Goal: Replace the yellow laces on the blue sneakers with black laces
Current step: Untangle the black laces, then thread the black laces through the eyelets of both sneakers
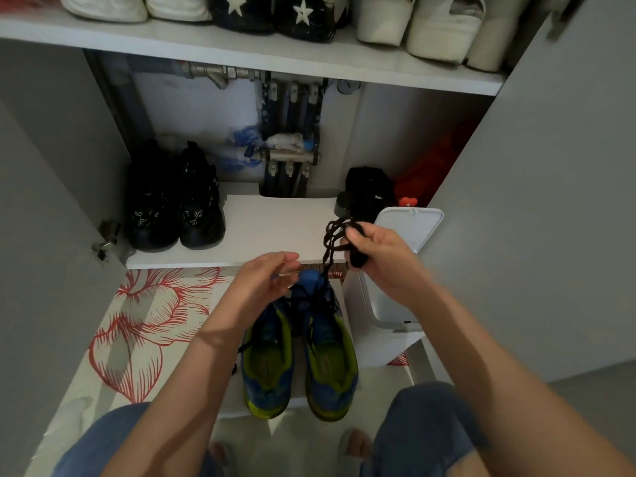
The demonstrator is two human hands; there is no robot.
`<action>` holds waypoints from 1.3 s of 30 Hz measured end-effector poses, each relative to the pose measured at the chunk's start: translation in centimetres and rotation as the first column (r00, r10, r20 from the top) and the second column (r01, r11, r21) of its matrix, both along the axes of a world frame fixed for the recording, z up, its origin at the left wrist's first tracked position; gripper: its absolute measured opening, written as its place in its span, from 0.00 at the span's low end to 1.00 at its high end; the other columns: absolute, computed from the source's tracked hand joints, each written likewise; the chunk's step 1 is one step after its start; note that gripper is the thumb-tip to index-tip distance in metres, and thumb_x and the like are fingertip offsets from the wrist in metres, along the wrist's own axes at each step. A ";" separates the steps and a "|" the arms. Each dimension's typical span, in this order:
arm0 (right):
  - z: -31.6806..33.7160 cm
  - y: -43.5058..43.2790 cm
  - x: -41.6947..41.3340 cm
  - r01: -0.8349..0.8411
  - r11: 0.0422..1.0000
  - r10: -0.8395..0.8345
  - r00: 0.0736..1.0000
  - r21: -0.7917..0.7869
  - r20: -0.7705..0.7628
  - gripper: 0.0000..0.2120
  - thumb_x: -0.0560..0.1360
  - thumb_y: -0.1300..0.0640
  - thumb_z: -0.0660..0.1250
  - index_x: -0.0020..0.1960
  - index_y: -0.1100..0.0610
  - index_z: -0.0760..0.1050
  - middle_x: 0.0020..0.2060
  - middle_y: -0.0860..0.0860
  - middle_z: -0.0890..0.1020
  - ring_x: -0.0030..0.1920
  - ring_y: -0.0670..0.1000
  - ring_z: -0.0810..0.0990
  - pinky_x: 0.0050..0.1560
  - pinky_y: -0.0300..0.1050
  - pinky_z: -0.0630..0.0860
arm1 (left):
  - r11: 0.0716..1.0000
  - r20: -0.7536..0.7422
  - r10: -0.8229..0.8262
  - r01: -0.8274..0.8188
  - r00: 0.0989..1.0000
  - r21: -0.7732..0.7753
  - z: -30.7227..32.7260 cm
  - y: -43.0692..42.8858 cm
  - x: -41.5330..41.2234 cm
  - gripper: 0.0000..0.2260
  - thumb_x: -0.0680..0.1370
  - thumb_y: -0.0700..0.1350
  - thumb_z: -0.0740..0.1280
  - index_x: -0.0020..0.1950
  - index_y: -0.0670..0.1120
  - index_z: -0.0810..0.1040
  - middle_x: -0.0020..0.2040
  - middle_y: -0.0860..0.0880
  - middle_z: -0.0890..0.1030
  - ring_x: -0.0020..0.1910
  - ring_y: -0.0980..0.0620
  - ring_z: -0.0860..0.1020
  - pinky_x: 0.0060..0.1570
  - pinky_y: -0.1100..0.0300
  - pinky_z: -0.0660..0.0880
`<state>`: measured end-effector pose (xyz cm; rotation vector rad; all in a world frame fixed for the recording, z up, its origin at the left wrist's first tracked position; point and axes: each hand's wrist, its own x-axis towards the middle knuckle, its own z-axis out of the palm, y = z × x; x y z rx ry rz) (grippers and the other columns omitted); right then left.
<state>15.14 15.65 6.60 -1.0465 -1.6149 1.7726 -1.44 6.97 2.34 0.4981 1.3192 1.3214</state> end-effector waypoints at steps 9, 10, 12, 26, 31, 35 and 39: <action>1.8 -1.5 1.6 -0.172 0.980 0.154 0.974 0.099 0.164 0.11 0.80 0.60 0.58 0.55 0.64 0.75 0.41 0.51 0.82 0.41 0.43 0.82 0.40 0.32 0.75 | 0.912 -0.579 -0.368 0.404 0.728 -0.072 -3.7 0.4 3.4 0.29 0.75 0.39 0.70 0.72 0.49 0.61 0.62 0.49 0.72 0.46 0.54 0.80 0.37 0.66 0.77; 2.0 -1.7 1.7 -0.182 0.978 0.163 0.971 0.100 0.177 0.11 0.80 0.60 0.58 0.55 0.64 0.75 0.43 0.53 0.83 0.43 0.45 0.82 0.41 0.33 0.76 | 0.893 -0.572 -0.398 0.446 0.718 -0.061 -3.5 0.5 3.8 0.23 0.76 0.41 0.68 0.69 0.48 0.65 0.56 0.50 0.77 0.41 0.58 0.80 0.34 0.68 0.76; 1.9 -1.7 1.8 -0.189 0.979 0.168 0.962 0.082 0.214 0.10 0.79 0.60 0.60 0.55 0.65 0.76 0.47 0.58 0.82 0.47 0.51 0.83 0.45 0.40 0.79 | 0.855 -0.582 -0.455 0.514 0.674 -0.073 -3.3 0.6 4.5 0.12 0.79 0.44 0.64 0.62 0.45 0.72 0.46 0.50 0.83 0.35 0.58 0.80 0.29 0.69 0.72; -9.1 -3.3 -0.5 -0.490 0.867 0.295 0.364 -0.088 0.884 0.12 0.79 0.64 0.58 0.59 0.65 0.74 0.41 0.56 0.78 0.42 0.54 0.77 0.33 0.36 0.70 | 0.677 -0.657 -0.727 0.366 0.198 -0.639 -5.4 -0.3 7.1 0.14 0.78 0.42 0.64 0.60 0.37 0.75 0.59 0.39 0.77 0.57 0.43 0.77 0.55 0.57 0.73; -9.2 -3.8 -0.6 -0.566 0.816 0.312 0.254 -0.121 0.916 0.08 0.78 0.64 0.58 0.51 0.64 0.76 0.40 0.57 0.76 0.41 0.53 0.76 0.36 0.36 0.71 | 0.688 -0.680 -0.719 0.284 0.145 -0.667 -4.6 -0.4 5.3 0.14 0.76 0.41 0.65 0.58 0.34 0.76 0.58 0.37 0.77 0.57 0.42 0.77 0.54 0.55 0.74; -8.5 -3.8 -0.5 -0.584 0.808 0.297 0.282 -0.082 0.912 0.11 0.77 0.65 0.61 0.57 0.67 0.76 0.43 0.60 0.78 0.43 0.55 0.78 0.37 0.38 0.74 | 0.663 -0.652 -0.745 0.258 0.141 -0.702 -5.0 -0.2 4.7 0.11 0.78 0.39 0.62 0.58 0.38 0.78 0.57 0.41 0.80 0.56 0.45 0.79 0.52 0.58 0.75; -7.3 -3.9 -0.1 -0.599 0.787 0.337 0.220 -0.146 0.915 0.15 0.75 0.61 0.66 0.60 0.66 0.75 0.55 0.62 0.79 0.54 0.58 0.80 0.52 0.46 0.78 | 0.679 -0.623 -0.734 0.313 0.271 -0.664 -5.1 -0.1 4.8 0.11 0.78 0.39 0.63 0.57 0.36 0.79 0.52 0.40 0.81 0.52 0.43 0.80 0.49 0.55 0.76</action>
